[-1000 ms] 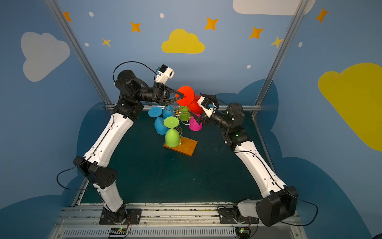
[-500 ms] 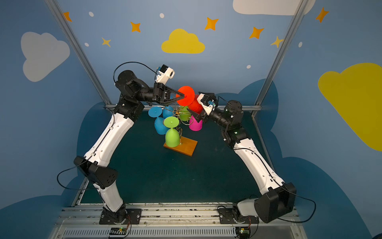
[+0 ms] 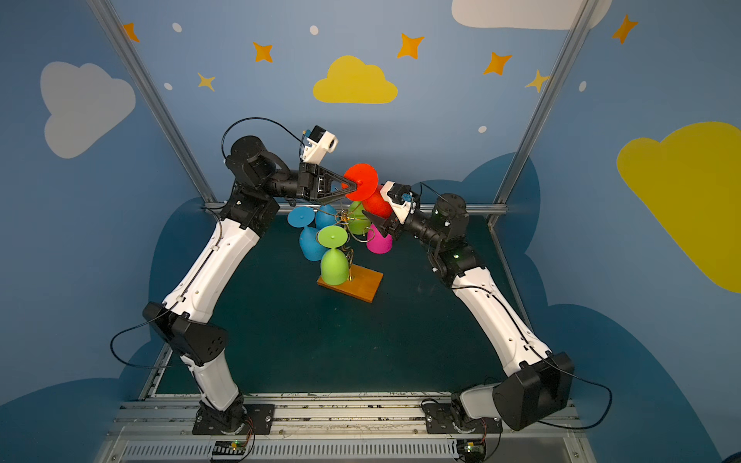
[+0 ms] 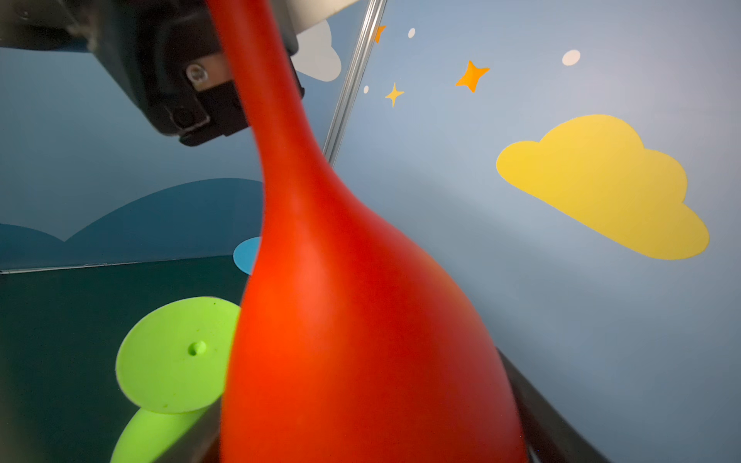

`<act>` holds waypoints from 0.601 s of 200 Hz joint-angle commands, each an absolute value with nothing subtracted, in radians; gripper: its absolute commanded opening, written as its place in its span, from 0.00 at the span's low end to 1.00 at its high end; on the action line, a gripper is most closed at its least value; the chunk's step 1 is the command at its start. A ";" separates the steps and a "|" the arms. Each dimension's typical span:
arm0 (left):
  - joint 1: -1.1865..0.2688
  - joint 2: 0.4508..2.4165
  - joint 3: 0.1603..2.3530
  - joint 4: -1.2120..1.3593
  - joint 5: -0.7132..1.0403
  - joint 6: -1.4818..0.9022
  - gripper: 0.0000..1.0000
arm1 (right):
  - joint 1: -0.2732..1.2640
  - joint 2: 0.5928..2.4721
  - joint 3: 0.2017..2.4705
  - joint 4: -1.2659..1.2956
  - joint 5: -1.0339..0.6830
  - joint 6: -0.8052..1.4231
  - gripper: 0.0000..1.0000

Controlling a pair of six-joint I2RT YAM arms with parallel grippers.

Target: Take the wine glass off the wine glass rack

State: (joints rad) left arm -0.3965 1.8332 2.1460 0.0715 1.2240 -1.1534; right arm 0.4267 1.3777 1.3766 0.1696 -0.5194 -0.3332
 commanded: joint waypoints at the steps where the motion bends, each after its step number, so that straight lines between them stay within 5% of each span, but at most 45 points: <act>1: -0.376 1.836 2.122 0.043 1.197 -1.069 0.30 | 0.436 1.327 1.397 0.126 -0.483 -0.273 0.48; 42: -0.358 1.795 2.082 -0.028 1.124 -0.819 0.51 | 0.445 1.250 1.401 -0.028 -0.390 -0.223 0.41; 77: -0.365 1.700 1.991 -0.191 0.886 -0.368 0.55 | 0.452 1.187 1.437 -0.221 -0.300 -0.203 0.34; 120: -0.431 1.538 1.671 0.095 0.589 0.210 0.56 | 0.460 1.146 1.478 -0.393 -0.264 -0.145 0.31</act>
